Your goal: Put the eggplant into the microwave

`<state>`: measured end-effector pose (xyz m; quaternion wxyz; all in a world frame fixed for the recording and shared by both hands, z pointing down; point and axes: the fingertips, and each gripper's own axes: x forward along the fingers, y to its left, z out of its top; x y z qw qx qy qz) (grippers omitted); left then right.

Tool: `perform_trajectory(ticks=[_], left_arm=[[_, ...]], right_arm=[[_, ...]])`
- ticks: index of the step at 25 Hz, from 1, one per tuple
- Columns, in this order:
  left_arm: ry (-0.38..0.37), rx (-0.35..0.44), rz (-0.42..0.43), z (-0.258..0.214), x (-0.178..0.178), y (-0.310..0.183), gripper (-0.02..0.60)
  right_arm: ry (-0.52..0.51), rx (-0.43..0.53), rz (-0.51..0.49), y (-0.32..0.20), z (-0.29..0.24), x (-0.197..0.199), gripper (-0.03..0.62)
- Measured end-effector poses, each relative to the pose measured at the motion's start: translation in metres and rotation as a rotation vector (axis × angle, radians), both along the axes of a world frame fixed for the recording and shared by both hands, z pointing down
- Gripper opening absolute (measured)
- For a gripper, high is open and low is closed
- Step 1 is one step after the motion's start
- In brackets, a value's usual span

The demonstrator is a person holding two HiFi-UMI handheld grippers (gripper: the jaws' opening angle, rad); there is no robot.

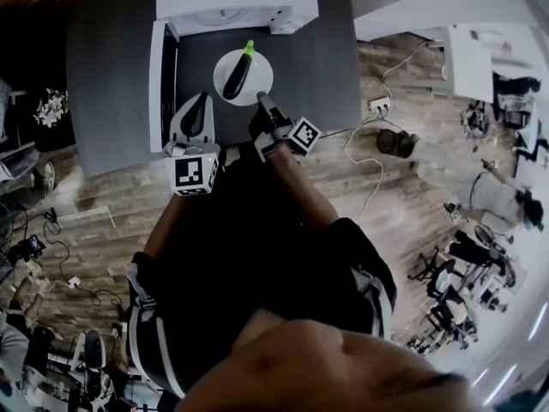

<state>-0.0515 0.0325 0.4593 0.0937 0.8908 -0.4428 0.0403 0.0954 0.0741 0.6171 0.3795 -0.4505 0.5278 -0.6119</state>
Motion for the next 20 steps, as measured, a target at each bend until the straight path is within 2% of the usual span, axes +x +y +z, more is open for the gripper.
perform_trajectory(ticks=[11, 17, 20], left_arm=[[0.016, 0.009, -0.169, -0.008, 0.012, -0.022, 0.037], [0.007, 0.028, -0.222, -0.011, 0.024, -0.033, 0.037], [0.014, 0.011, -0.251, -0.009, 0.027, -0.039, 0.037]], right_arm=[[0.029, -0.019, -0.167, -0.054, 0.022, 0.01, 0.038], [0.057, -0.008, -0.221, -0.084, 0.034, 0.024, 0.038], [0.062, -0.011, -0.233, -0.095, 0.045, 0.029, 0.038]])
